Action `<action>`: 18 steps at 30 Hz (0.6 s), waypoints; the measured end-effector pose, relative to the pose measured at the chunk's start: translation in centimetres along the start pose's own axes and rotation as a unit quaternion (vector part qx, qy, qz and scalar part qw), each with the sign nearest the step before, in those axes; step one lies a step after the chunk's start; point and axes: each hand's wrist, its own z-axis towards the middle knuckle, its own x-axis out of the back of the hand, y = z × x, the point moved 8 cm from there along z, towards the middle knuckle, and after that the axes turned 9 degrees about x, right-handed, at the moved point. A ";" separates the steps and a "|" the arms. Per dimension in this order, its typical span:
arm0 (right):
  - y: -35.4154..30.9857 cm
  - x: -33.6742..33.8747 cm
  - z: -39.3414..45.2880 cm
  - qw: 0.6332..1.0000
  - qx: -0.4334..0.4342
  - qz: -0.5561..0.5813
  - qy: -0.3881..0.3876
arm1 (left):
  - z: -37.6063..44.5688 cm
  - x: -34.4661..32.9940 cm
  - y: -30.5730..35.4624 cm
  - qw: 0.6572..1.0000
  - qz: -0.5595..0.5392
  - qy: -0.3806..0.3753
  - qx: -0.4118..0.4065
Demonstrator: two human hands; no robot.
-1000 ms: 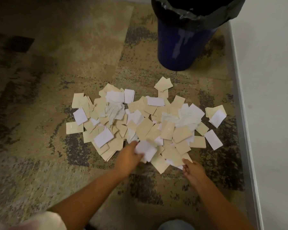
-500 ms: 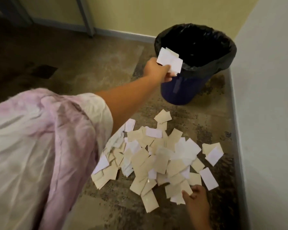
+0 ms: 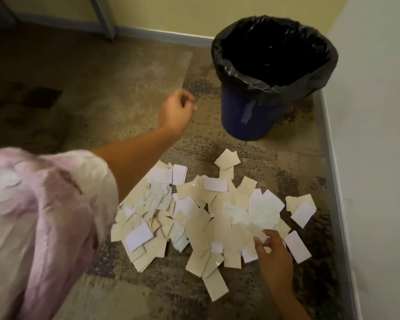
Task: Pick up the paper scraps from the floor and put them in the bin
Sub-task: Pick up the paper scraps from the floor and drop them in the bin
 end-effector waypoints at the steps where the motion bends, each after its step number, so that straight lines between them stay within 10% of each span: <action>1: 0.4 -0.4 0.3 1.000 -0.014 0.014 -0.007 | -0.5 0.8 -2.8 0.999 0.034 -0.001 0.015; 10: -3.7 3.2 3.4 0.946 -0.108 0.296 0.074 | -10.3 8.5 -27.4 0.912 0.301 0.031 0.277; 18: -17.5 10.6 6.8 0.910 0.029 0.412 0.027 | -17.0 8.4 -33.8 0.852 0.211 0.032 0.478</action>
